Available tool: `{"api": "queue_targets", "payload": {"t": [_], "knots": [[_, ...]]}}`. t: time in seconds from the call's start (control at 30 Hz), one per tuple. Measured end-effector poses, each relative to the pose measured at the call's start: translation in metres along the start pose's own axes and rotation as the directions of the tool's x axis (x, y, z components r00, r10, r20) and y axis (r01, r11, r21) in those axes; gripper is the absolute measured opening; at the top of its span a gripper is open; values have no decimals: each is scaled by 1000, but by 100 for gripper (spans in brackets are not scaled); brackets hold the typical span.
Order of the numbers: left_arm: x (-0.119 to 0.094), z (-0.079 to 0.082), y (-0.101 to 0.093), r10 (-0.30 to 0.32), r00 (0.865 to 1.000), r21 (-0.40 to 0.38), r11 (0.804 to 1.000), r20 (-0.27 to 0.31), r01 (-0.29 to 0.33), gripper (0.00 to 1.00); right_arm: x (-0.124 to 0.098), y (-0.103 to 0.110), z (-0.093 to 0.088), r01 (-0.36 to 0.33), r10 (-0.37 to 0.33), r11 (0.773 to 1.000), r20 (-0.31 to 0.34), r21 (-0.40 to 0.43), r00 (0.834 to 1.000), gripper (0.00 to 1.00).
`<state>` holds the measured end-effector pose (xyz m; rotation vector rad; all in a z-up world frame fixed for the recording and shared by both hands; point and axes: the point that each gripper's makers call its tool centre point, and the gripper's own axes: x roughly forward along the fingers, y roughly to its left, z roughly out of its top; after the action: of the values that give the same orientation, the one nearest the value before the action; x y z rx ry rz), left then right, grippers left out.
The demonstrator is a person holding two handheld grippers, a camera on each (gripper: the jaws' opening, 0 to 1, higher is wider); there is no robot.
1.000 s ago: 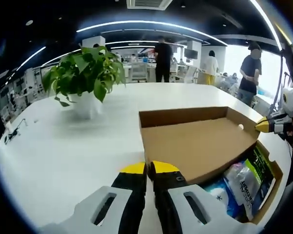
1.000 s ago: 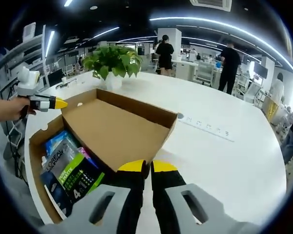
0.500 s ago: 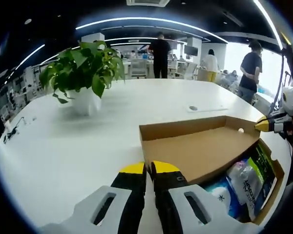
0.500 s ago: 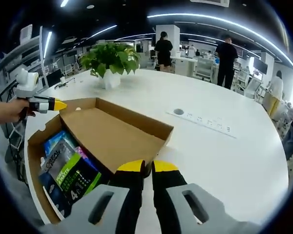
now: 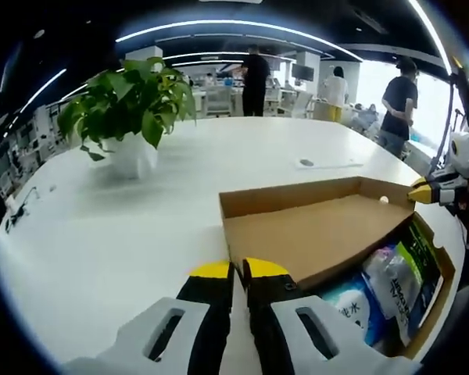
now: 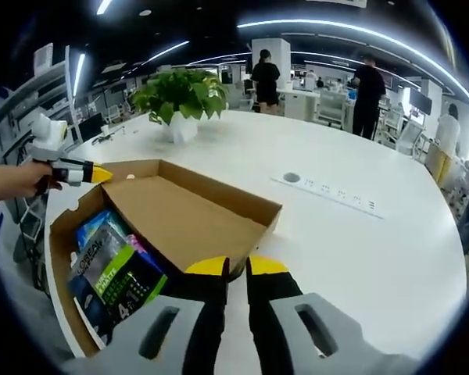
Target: Operate the shoe box by opening the lid, removing the specified soft item, and placing it in the target area until the item is outside and the box remains undamaged.
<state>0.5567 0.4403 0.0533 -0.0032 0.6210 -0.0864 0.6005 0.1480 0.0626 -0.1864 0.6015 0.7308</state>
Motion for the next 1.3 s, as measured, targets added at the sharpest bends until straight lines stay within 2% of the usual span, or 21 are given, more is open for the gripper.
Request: {"api": "queue_targets", "payload": {"t": [0.27, 0.53, 0.8, 0.97, 1.1, 1.2, 1.3], "knots": [[-16, -1, -10, -15, 1000, 22, 1000, 6, 15, 13, -10, 9, -2, -34, 33, 999, 12, 12, 999, 18], [-37, -1, -25, -39, 999, 35, 999, 25, 38, 24, -23, 22, -7, -62, 62, 998, 7, -34, 998, 29], [-55, -3, -44, -72, 997, 66, 995, 30, 69, 27, -38, 35, -14, -108, 108, 993, -4, -49, 994, 35], [-60, -17, -62, -125, 992, 73, 989, -33, 127, 29, -47, 41, -19, -138, 137, 989, -11, -50, 990, 38], [-65, -33, -85, -212, 973, -5, 977, -96, 212, 31, -55, 44, -21, -157, 157, 987, -12, -39, 988, 40], [-66, -39, -94, -229, 967, 9, 973, -108, 231, 30, -59, 46, -23, -160, 159, 985, -18, -72, 987, 41], [-68, -47, -105, -260, 956, 8, 965, -136, 263, 30, -65, 51, -24, -171, 169, 979, -24, -107, 985, 41]]}}
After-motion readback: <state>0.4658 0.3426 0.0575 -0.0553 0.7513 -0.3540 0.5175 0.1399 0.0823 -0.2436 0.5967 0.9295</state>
